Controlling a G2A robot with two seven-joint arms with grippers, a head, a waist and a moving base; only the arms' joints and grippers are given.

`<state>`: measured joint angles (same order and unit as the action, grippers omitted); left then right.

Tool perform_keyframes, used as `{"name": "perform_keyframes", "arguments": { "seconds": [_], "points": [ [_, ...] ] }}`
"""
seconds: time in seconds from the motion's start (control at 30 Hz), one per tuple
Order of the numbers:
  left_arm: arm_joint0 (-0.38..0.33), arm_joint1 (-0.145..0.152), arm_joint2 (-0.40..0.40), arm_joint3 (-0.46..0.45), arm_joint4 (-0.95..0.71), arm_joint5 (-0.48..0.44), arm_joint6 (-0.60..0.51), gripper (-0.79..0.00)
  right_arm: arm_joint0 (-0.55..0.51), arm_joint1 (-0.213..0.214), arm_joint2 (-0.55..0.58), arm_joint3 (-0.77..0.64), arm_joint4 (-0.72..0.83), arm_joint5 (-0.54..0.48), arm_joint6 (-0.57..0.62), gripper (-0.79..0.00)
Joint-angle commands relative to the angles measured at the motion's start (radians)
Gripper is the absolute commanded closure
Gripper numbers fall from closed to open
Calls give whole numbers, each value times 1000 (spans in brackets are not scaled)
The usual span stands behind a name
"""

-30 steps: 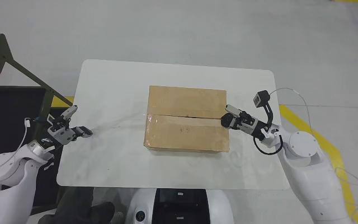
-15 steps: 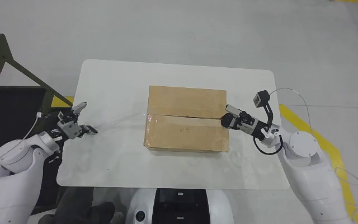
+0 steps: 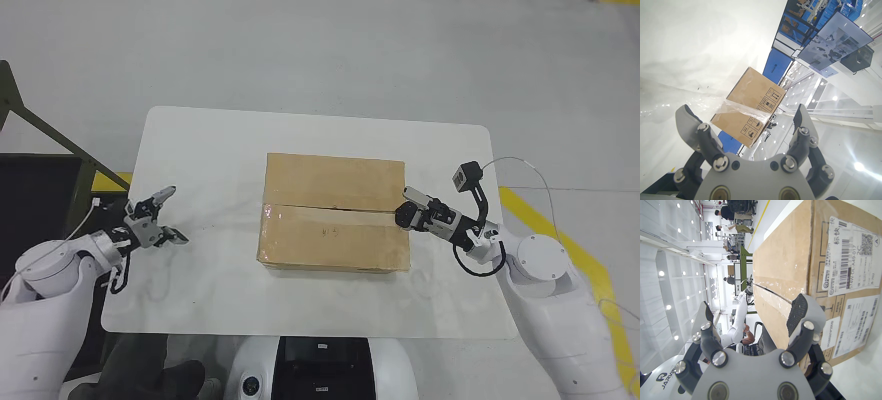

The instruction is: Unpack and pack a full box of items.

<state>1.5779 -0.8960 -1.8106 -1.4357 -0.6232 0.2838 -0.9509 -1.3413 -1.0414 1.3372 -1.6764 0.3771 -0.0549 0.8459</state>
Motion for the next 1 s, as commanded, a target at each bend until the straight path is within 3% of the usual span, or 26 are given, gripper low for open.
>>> {"name": "perform_keyframes", "arguments": {
  "seconds": [0.0, 0.57, 0.87, 0.97],
  "points": [
    [-9, -1, 3, 6, -13, -1, -3, -785, 0, 0, 0, 0, 0, 0, 0, -785],
    [-54, 2, 55, 23, 27, 57, 6, -779, 0, 0, 0, 0, 0, 0, 0, -785],
    [-70, 0, 68, 14, -13, 47, -10, -554, 0, 0, 0, 0, 0, 0, 0, -785],
    [-51, -4, 44, 3, -84, 9, -28, -557, 0, 0, 0, 0, 0, 0, 0, -785]
  ]
}}
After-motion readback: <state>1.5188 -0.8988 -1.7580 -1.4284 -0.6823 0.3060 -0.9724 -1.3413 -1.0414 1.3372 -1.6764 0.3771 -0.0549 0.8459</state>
